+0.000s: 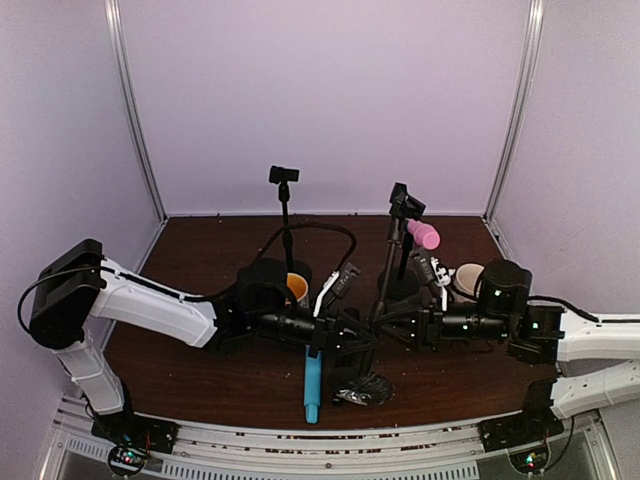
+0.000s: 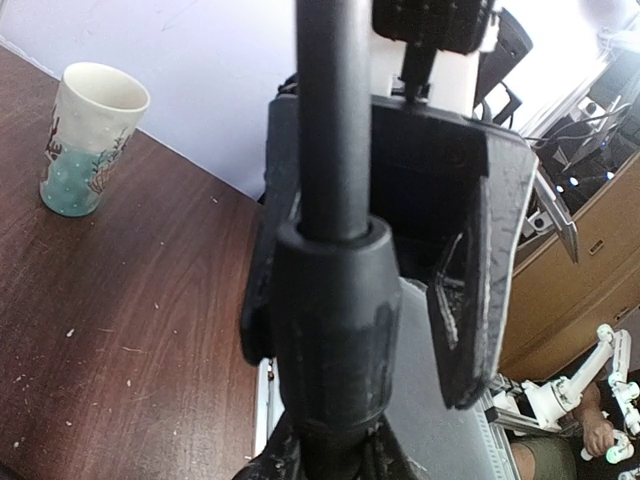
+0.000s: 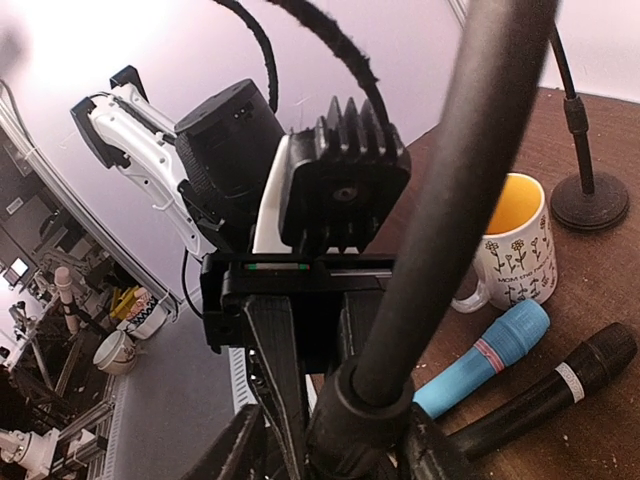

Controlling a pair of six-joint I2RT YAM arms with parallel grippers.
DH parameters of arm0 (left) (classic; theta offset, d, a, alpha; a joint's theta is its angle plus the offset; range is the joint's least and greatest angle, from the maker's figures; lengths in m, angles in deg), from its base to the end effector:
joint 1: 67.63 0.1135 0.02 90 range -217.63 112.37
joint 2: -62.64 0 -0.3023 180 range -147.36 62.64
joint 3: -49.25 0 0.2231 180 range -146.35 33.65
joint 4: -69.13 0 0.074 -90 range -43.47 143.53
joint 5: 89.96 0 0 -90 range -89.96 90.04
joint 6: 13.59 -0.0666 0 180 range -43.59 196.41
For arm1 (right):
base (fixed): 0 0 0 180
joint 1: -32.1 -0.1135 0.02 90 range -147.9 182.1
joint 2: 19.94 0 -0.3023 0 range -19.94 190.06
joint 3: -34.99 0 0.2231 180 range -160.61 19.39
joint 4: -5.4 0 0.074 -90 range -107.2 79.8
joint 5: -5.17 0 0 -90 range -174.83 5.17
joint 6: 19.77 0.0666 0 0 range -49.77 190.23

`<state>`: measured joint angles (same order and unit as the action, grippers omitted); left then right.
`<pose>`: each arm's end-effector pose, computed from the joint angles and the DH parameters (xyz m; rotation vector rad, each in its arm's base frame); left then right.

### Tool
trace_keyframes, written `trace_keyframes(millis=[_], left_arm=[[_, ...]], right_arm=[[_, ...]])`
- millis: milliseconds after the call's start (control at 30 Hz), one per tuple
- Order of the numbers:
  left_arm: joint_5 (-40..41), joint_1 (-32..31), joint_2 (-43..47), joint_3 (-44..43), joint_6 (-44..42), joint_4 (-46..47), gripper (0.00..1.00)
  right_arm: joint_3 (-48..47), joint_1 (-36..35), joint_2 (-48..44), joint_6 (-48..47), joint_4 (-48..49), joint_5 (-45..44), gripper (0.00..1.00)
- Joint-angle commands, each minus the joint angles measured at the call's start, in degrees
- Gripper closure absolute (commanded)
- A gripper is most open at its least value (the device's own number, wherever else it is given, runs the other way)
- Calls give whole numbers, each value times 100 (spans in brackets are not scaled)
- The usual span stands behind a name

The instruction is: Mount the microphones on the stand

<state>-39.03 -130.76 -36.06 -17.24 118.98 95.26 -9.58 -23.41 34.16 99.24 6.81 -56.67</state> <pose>0.1341 -0.3575 0.2801 0.9738 1.8334 -1.8412 0.0840 0.1778 0.3027 -0.8382 1.7554 1.4617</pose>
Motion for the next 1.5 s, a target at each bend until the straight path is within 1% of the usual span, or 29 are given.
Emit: trace_keyframes(millis=[0, 167, 267, 333, 367, 400, 467, 533, 600, 633, 700, 767, 833, 867, 967, 1000, 1033, 1100, 1200, 1267, 1333, 1367, 1400, 1433, 1467], left_arm=[[-132, -24, 126, -230, -107, 379, 100], [-135, -24, 75, -266, -124, 333, 100], [-14, -28, 77, -273, -154, 239, 100], [238, -24, 95, -236, -228, 166, 100], [360, -24, 98, -225, -281, 120, 91], [487, -35, 103, -204, -351, 105, 80], [616, -76, 105, -157, -486, 155, 67], [727, -157, 105, -132, -656, 157, 59], [830, -232, 97, -163, -819, 70, 56], [869, -260, 76, -185, -886, 31, 55], [868, -302, 17, -224, -947, -1, 56], [845, -321, -44, -230, -947, 78, 60], [826, -322, -85, -189, -897, 206, 66], [825, -322, -96, -166, -877, 271, 72], [898, -322, -135, -123, -768, 451, 94], [1017, -322, -145, -115, -700, 495, 100], [1109, -322, -154, -114, -607, 561, 100], [1439, -321, -147, -98, -442, 628, 100], [2058, -322, -71, -68, -299, 518, 100], [2479, -322, 3, -73, -274, 253, 100], [2744, -322, 80, -87, -313, 31, 100], [2826, -322, 106, -88, -336, -39, 100], [2863, -322, 139, -95, -360, -84, 100], [2866, -322, 162, -96, -387, -111, 100], [2831, -322, 184, -96, -402, -128, 100]], right_arm=[[-54, 28, 48, 177, 593, 93, 58], [25, 28, 159, 308, 792, 80, 69], [22, 22, 217, 325, 796, 9, 87], [22, 25, 232, 327, 799, -33, 95], [27, 30, 227, 324, 810, -49, 98], [24, 29, 213, 332, 826, -68, 100], [24, 31, 158, 324, 842, -126, 100], [23, 27, 78, 310, 819, -220, 100], [15, 35, 25, 294, 797, -264, 100], [13, 39, 13, 297, 795, -286, 100], [2, 35, -4, 293, 794, -294, 100], [18, 39, -20, 290, 811, -318, 100], [19, 38, -40, 304, 824, -349, 100], [20, 37, -48, 303, 821, -367, 100], [23, 40, -21, 336, 817, -446, 100], [9, 39, -7, 360, 749, -534, 100], [-51, 16, -2, 411, 502, -769, 100], [-228, -115, -26, 543, -200, -1653, 100], [-700, -568, -41, 1007, -1675, -3354, 100], [-1020, -972, 8, 1242, -2225, -4435, 100], [-1336, -1298, 148, 1396, -2652, -4918, 100], [-1509, -1416, 240, 1452, -2839, -4971, 100], [-1628, -1468, 316, 1471, -2926, -4875, 96], [-1702, -1490, 361, 1511, -2930, -4725, 79], [-1697, -1485, 367, 1502, -2854, -4522, 68]])
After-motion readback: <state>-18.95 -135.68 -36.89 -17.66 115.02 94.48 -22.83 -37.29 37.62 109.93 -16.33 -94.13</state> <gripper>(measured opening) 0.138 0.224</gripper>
